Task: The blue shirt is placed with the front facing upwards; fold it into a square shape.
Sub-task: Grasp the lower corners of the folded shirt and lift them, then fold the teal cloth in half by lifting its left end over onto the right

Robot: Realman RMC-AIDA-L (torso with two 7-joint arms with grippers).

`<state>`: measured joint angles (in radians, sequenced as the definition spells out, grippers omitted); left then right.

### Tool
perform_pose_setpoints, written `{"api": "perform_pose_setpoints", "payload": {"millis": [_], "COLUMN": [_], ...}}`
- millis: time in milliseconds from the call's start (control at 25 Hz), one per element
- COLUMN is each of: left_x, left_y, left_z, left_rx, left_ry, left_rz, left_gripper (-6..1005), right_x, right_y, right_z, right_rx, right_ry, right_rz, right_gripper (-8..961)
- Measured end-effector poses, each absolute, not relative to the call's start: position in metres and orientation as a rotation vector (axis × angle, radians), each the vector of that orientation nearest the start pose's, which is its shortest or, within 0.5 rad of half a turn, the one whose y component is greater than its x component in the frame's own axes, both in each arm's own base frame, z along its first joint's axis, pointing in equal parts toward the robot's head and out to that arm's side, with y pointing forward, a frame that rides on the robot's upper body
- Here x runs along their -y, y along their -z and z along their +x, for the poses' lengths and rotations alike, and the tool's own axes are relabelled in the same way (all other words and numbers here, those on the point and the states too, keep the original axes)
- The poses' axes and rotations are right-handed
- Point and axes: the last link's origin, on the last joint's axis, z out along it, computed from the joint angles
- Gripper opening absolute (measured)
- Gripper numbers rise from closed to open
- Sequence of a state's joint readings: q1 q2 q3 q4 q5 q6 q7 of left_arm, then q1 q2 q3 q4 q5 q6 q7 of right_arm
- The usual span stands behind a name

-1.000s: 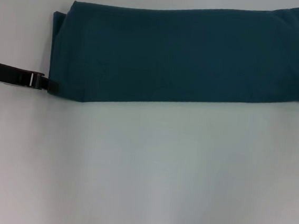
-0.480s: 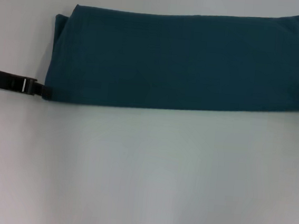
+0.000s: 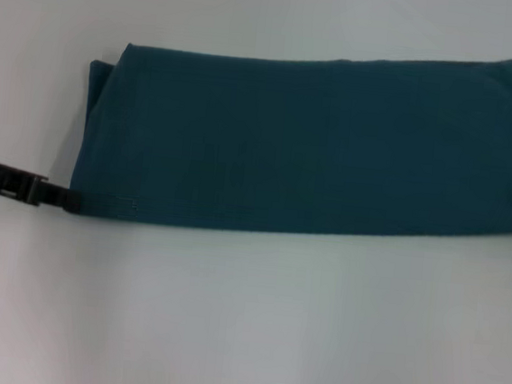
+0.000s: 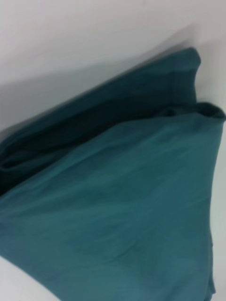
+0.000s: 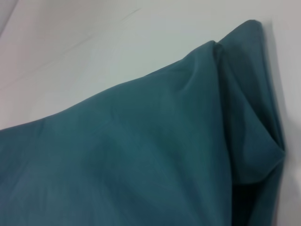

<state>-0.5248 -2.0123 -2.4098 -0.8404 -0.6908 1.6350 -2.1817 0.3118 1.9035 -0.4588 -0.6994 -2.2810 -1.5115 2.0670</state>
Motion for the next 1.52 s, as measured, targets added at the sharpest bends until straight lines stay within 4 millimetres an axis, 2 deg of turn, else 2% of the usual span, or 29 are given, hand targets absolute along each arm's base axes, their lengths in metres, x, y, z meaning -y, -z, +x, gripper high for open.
{"api": "perform_pose_setpoints", "payload": {"millis": [400, 520, 1160, 1280, 1520], "left_x": [-0.289, -0.286, -0.286, -0.287, -0.294], "left_y": [-0.042, -0.044, -0.042, -0.042, -0.051], "left_z": [-0.317, -0.322, -0.323, -0.323, -0.321], "left_rx": [1.628, 1.633, 1.618, 1.624, 1.609], "left_ry": [0.030, 0.029, 0.009, 0.002, 0.050], "left_rz": [-2.571, -2.560, -2.568, -2.564, -2.523], "left_gripper": [-1, 0, 7, 111, 334], "right_x": [-0.226, -0.221, -0.222, -0.224, -0.229], "right_y": [-0.094, -0.095, -0.097, -0.102, -0.122], "right_z": [0.410, 0.413, 0.414, 0.414, 0.411], "right_rx": [-1.791, -1.792, -1.797, -1.789, -1.743], "right_ry": [-0.439, -0.446, -0.431, -0.441, -0.544], "right_rz": [-2.053, -2.035, -2.035, -2.027, -1.984], "right_gripper": [34, 34, 36, 36, 270]}}
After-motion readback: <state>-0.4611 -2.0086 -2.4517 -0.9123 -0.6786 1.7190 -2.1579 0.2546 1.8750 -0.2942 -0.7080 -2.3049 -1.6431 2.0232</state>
